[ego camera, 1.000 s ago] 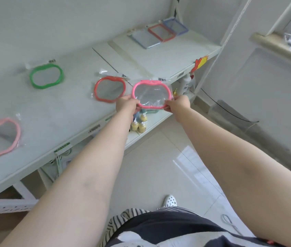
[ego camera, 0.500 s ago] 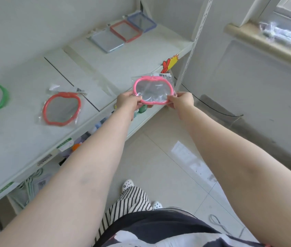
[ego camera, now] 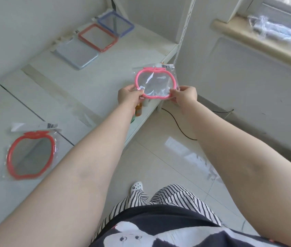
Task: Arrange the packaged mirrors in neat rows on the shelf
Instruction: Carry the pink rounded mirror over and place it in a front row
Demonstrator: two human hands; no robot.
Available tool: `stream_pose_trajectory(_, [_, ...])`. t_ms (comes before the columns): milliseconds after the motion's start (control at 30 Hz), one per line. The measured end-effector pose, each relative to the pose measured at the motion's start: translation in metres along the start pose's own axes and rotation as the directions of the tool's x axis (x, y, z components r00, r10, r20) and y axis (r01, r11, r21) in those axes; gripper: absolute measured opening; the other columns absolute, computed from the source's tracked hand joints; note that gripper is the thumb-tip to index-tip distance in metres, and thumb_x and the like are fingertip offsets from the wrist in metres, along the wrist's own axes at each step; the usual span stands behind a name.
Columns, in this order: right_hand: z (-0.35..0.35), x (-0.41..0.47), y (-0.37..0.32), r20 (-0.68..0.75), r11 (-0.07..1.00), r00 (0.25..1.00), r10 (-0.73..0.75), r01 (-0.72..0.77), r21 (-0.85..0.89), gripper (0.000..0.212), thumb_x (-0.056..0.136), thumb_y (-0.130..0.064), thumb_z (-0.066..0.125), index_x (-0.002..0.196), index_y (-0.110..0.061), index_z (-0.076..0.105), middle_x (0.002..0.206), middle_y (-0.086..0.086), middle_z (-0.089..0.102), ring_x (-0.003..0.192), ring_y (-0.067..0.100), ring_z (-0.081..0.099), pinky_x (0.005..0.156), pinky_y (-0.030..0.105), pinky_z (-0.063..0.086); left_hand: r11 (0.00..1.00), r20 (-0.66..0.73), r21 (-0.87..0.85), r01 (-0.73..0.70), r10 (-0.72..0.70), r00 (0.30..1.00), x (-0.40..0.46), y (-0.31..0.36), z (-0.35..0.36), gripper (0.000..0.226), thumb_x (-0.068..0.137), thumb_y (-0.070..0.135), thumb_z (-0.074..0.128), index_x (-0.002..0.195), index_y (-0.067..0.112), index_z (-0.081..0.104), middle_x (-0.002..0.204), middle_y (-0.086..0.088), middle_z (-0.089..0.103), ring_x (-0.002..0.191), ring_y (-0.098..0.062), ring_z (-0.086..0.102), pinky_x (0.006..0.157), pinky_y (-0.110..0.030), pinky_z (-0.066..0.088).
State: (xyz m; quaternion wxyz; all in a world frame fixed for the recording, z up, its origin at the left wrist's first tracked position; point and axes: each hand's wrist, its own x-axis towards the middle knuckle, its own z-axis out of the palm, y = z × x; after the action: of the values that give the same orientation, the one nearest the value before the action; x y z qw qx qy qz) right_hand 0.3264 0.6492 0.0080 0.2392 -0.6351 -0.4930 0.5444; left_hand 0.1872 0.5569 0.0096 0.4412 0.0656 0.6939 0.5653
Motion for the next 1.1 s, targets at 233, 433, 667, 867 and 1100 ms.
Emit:
stream_pose_trajectory(233, [-0.002, 0.07, -0.028, 0.016, 1.0, 1.0, 0.0, 0.0, 0.028, 0.021, 0.083, -0.006, 0.07, 0.104, 0.0, 0.067, 0.074, 0.006, 0.066, 0.07, 0.024, 0.07, 0.078, 0.032, 0.06, 0.999, -0.028, 0.048, -0.026, 0.027, 0.999, 0.064, 0.02, 0.04, 0.035, 0.082, 0.003, 0.069, 0.116, 0.014, 0.068, 0.1, -0.003, 0.074, 0.082, -0.019, 0.073, 0.073, -0.027, 0.059])
stream_pose_trajectory(433, [-0.007, 0.145, -0.058, 0.076, 0.999, 0.997, -0.035, 0.038, -0.036, 0.019, 0.084, -0.008, 0.07, 0.101, 0.0, 0.067, 0.074, 0.007, 0.067, 0.084, 0.03, 0.074, 0.082, 0.041, 0.059, 1.0, -0.121, 0.008, -0.028, 0.029, 0.992, 0.112, 0.037, 0.089, 0.027, 0.083, 0.002, 0.068, 0.107, 0.015, 0.069, 0.089, 0.001, 0.071, 0.088, -0.021, 0.072, 0.087, -0.035, 0.058])
stream_pose_trajectory(667, [-0.011, 0.216, -0.097, 0.236, 0.984, 0.97, -0.067, 0.103, -0.143, 0.039, 0.082, -0.009, 0.072, 0.12, -0.007, 0.063, 0.081, 0.011, 0.072, 0.081, 0.029, 0.074, 0.085, 0.039, 0.059, 0.997, -0.3, -0.082, -0.009, -0.016, 0.954, 0.139, 0.05, 0.136, 0.037, 0.084, -0.002, 0.065, 0.119, 0.008, 0.065, 0.085, 0.001, 0.066, 0.091, -0.025, 0.071, 0.09, -0.035, 0.057])
stream_pose_trajectory(867, [0.005, 0.245, -0.123, 0.358, 0.974, 0.929, -0.091, 0.159, -0.164, 0.032, 0.086, -0.006, 0.066, 0.118, -0.006, 0.064, 0.064, 0.006, 0.064, 0.039, 0.008, 0.06, 0.054, 0.023, 0.059, 0.984, -0.4, -0.166, -0.063, -0.009, 0.917, 0.154, 0.071, 0.143, 0.041, 0.084, -0.01, 0.06, 0.124, 0.001, 0.059, 0.106, -0.013, 0.066, 0.068, -0.017, 0.065, 0.07, -0.021, 0.058])
stream_pose_trajectory(1100, [0.035, 0.287, -0.156, 0.391, 0.969, 0.914, -0.109, 0.186, -0.165, 0.04, 0.083, 0.0, 0.065, 0.122, -0.003, 0.062, 0.076, 0.013, 0.067, 0.055, 0.017, 0.063, 0.071, 0.027, 0.061, 0.991, -0.441, -0.129, -0.026, -0.034, 0.897, 0.203, 0.094, 0.148, 0.041, 0.081, -0.011, 0.064, 0.12, -0.001, 0.059, 0.104, -0.016, 0.065, 0.061, -0.012, 0.058, 0.062, -0.023, 0.054])
